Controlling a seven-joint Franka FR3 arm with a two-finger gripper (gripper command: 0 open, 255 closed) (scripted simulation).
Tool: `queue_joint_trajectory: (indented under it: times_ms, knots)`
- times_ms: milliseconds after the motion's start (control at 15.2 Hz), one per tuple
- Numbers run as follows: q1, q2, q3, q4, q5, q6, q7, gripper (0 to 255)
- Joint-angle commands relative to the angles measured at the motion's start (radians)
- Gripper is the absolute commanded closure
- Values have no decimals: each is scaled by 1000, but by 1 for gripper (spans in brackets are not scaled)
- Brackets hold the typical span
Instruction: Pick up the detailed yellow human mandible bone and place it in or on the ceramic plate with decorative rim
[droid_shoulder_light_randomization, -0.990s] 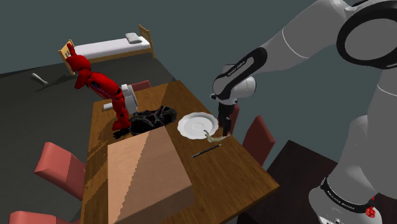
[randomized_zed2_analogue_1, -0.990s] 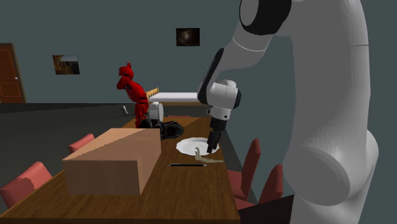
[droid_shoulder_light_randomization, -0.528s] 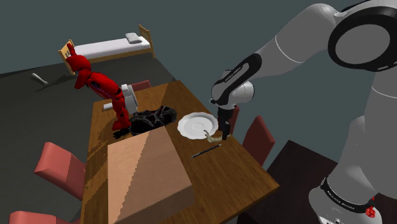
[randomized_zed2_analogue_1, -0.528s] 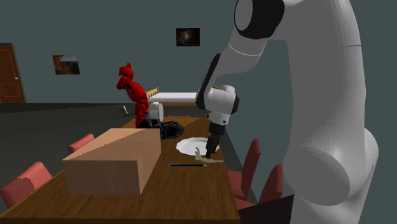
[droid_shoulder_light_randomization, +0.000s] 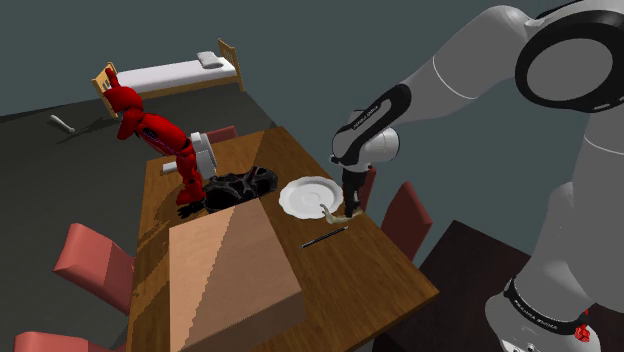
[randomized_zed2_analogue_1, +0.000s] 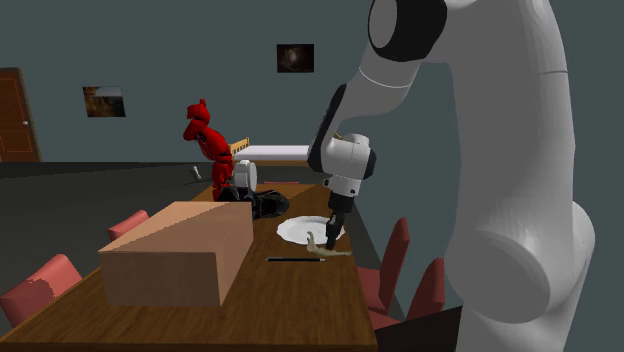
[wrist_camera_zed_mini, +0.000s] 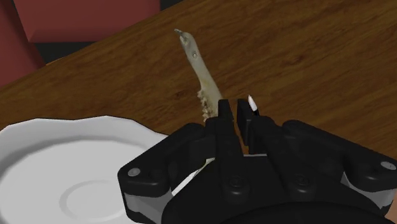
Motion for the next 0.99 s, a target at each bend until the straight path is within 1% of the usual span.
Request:
queue_joint_trajectory:
  times_ms: [0,330,396,462,528,594,924]
  knots:
    - [0,0,0,0,0,0,0,255]
    - [0,0,0,0,0,0,0,255]
    - [0,0,0,0,0,0,0,0]
    - [-50,-48,27,-77,104,100,-286,0]
    - [-121,-76,66,-124,254,157,-618,0]
    - [-135,-77,78,-126,260,160,-634,0]
    - [-133,-10,107,-109,337,199,-685,0]
